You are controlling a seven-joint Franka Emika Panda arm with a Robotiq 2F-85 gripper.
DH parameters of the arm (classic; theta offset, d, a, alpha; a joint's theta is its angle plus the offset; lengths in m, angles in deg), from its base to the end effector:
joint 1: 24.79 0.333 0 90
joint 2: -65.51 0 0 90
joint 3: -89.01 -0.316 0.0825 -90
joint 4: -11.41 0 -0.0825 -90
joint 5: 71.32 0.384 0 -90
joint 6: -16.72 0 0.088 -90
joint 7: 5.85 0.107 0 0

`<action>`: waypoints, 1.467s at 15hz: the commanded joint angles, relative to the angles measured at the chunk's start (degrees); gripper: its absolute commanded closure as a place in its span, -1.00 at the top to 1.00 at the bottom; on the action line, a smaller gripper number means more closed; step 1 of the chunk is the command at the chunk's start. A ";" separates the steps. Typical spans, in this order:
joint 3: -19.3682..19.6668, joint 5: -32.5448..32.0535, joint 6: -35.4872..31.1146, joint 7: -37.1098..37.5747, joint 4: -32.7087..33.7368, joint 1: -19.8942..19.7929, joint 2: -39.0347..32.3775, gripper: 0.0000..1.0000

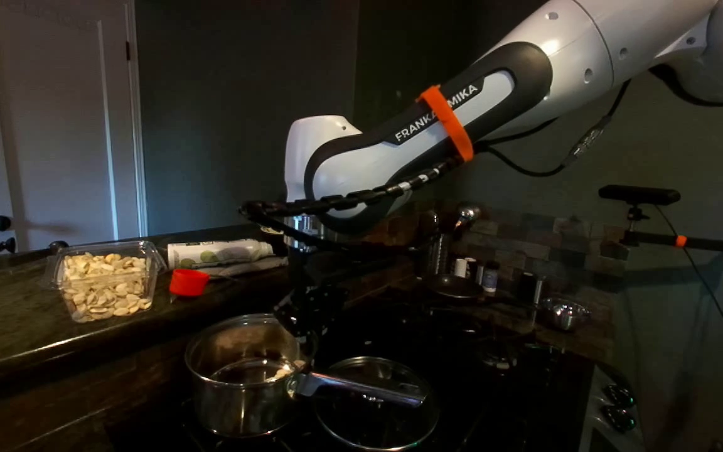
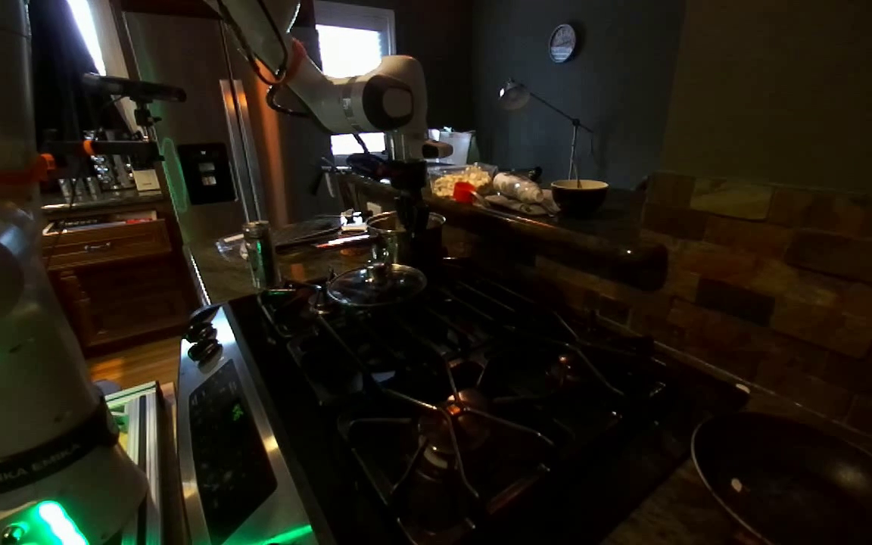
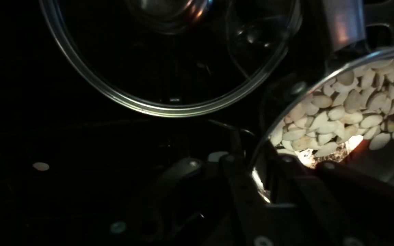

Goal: Remove the glass lid from the pot, put it on the stove and move the pot to the top right stove plate

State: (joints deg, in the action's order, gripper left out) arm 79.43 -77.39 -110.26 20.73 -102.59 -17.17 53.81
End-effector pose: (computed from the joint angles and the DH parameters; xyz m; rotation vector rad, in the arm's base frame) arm 0.5705 0.1697 0.3653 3.0983 -0.1626 0.0674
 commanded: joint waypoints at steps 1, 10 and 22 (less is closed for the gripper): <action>1.26 1.17 2.95 -2.59 2.94 1.50 -1.79 -1.00; 1.75 5.14 4.00 -2.27 2.64 1.61 2.62 -0.97; 1.34 0.68 11.55 3.27 2.29 1.02 9.66 -0.97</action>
State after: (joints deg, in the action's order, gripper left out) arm 80.83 -76.82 -98.67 24.11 -101.43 -16.41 64.10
